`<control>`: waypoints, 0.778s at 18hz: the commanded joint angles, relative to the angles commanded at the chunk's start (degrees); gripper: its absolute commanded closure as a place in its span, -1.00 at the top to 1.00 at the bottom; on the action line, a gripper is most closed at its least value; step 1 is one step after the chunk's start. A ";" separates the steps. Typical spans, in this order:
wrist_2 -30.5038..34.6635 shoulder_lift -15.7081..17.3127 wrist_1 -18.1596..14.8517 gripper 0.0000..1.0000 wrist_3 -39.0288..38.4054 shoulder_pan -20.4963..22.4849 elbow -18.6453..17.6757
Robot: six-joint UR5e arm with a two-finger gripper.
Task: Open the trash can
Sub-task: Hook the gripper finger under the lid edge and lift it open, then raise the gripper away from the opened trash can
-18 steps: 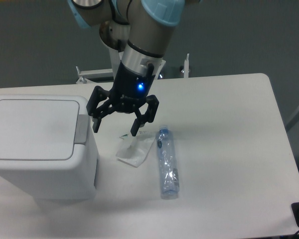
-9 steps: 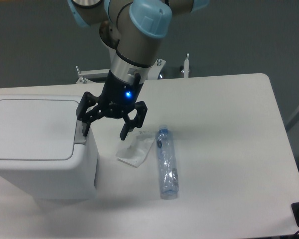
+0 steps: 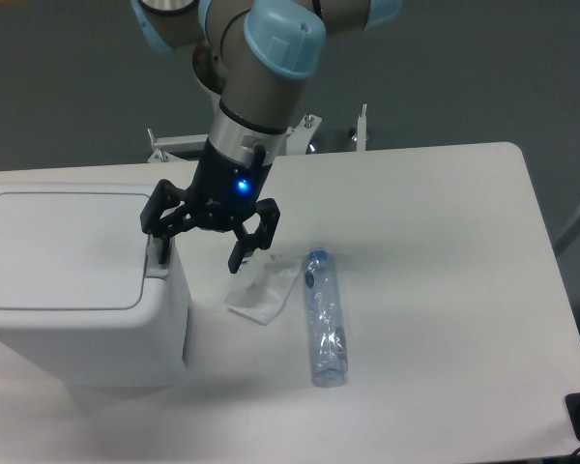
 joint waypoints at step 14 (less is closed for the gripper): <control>0.26 0.53 1.85 1.00 -1.41 0.96 6.83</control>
